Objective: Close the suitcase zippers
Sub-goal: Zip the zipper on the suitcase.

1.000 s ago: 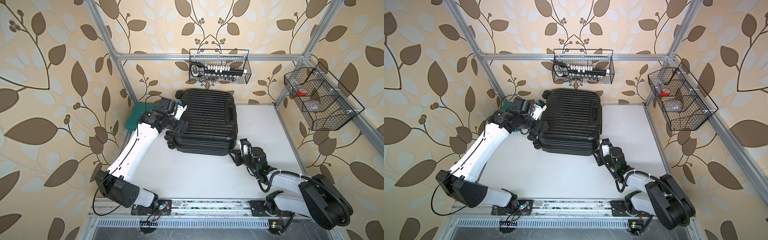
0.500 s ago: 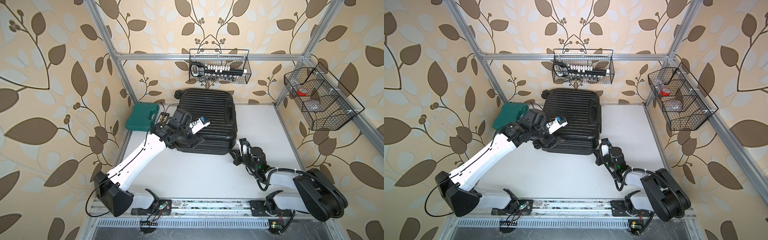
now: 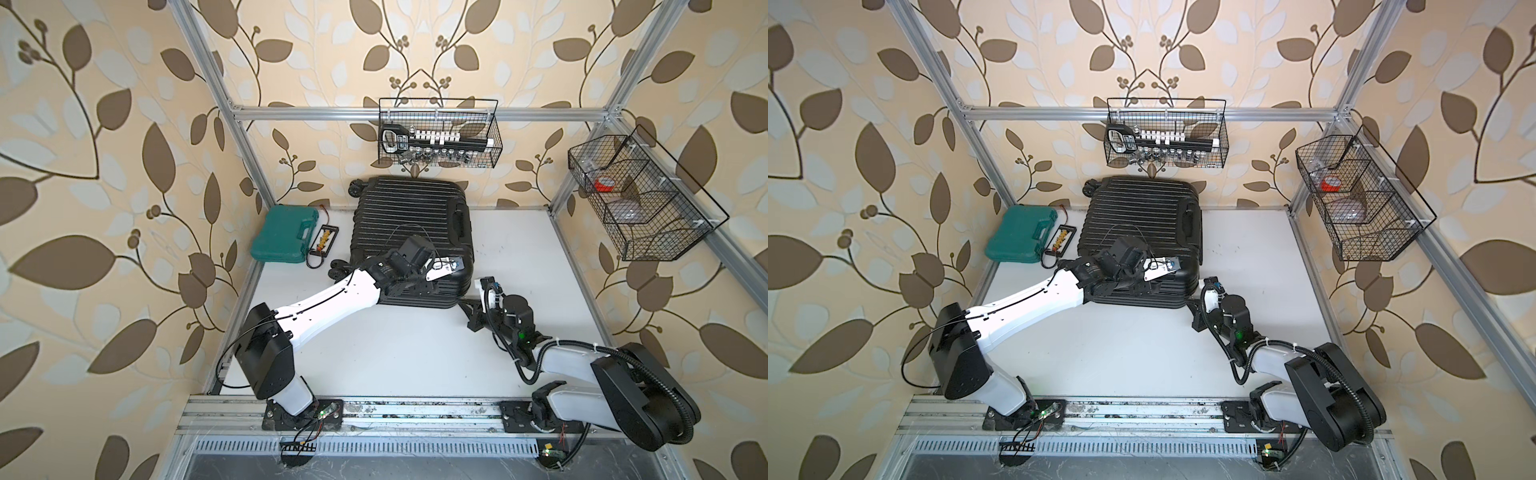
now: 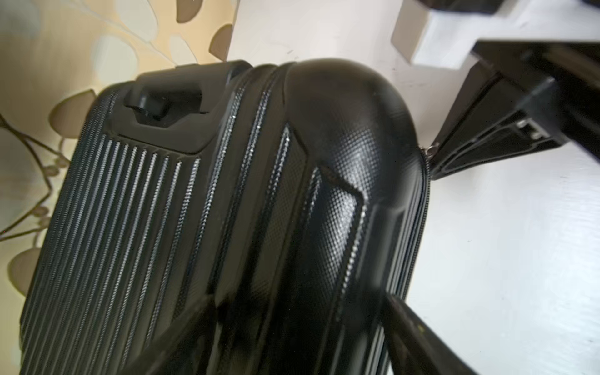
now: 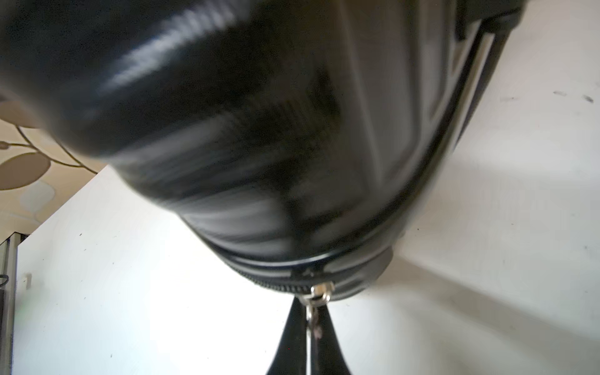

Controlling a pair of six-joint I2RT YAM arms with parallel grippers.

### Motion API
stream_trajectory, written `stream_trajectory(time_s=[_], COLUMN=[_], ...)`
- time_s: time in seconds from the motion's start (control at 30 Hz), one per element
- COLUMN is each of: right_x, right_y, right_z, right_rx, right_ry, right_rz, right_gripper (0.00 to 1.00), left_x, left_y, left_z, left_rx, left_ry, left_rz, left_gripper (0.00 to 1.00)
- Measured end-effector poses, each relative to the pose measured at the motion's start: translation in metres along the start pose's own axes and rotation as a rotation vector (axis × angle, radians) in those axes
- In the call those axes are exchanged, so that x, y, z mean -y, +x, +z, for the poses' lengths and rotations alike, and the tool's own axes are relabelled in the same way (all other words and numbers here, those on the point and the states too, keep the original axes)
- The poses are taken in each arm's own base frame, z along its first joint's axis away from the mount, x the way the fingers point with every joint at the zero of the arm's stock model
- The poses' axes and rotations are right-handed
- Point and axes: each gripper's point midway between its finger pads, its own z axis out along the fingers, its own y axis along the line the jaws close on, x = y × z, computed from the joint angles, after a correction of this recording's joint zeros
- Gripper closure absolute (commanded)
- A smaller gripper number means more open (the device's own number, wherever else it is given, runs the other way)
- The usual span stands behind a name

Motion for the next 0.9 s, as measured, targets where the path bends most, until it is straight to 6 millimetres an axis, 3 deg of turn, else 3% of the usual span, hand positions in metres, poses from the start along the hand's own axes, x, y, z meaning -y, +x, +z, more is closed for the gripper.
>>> stream_trajectory(time_s=[0.27,0.67,0.9], right_x=[0.003,-0.015,-0.028], right_y=[-0.006,-0.004,-0.003], right_z=[-0.006,-0.003,0.004], right_rx=[0.037,0.028,0.003], right_ry=[0.054,0.034,0.019], right_rz=[-0.011,-0.043,-0.059], right_gripper=[1.0,1.0,1.0], left_x=[-0.005,-0.001,0.003], left_y=[-0.014,-0.016,-0.028], left_z=[0.014,0.016,0.014], left_rx=[-0.053,-0.064,-0.016], left_ry=[-0.039,-0.002,0.056], left_rz=[-0.001,-0.034,-0.088], left_gripper=[0.3,0.37,0.31])
